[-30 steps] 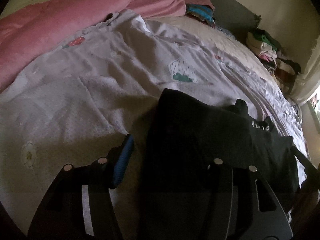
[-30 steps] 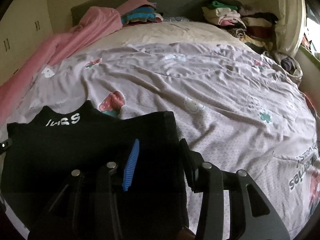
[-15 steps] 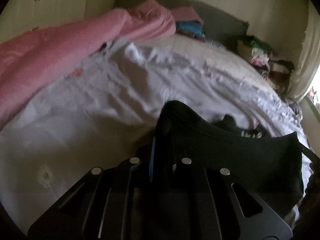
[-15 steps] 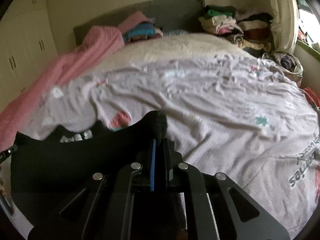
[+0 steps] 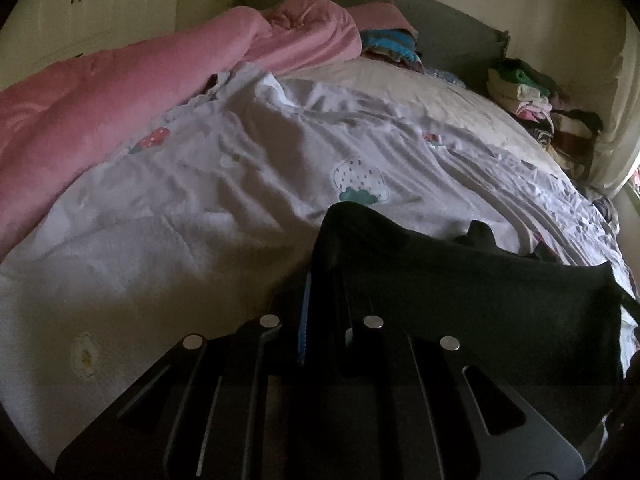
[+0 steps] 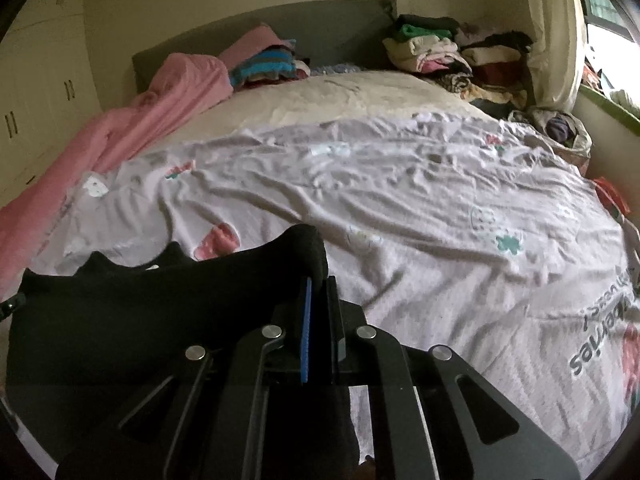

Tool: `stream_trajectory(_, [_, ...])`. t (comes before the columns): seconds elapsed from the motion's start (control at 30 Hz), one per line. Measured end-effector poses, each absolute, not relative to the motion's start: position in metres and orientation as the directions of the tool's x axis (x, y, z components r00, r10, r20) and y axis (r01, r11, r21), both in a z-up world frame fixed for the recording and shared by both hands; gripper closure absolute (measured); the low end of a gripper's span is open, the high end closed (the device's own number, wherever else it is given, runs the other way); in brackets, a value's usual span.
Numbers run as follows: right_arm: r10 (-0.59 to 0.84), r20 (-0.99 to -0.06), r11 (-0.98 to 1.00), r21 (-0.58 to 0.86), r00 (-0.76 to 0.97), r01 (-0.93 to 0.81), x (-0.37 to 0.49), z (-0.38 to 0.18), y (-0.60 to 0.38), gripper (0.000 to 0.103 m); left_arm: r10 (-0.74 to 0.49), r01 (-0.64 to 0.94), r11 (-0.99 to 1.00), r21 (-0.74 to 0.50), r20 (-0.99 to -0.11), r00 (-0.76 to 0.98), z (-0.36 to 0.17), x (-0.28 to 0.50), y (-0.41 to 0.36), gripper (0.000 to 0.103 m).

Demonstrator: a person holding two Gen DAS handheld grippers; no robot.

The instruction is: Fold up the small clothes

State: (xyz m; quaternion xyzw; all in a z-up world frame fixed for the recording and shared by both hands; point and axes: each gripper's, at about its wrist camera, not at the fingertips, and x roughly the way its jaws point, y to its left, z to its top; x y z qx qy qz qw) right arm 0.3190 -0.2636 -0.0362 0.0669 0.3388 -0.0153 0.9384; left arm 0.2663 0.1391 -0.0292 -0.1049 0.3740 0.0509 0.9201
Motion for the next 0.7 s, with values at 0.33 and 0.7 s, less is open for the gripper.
stream_trajectory(0.33, [-0.010,-0.653,0.989,0.105,0.757,0.104,0.3154,-0.0440,-0.2627,0.097,0.021,-0.168,0.976,-0.141,-0.701,0.713,-0.0306,0.2630,0.1363,0.098])
stream_trajectory(0.7, [-0.045,-0.663,0.983,0.104,0.747,0.152,0.3100,-0.0438,-0.2685,0.096,0.042,-0.166,0.980,-0.112,-0.697,0.716,-0.0282,0.2582,0.1341,0.096])
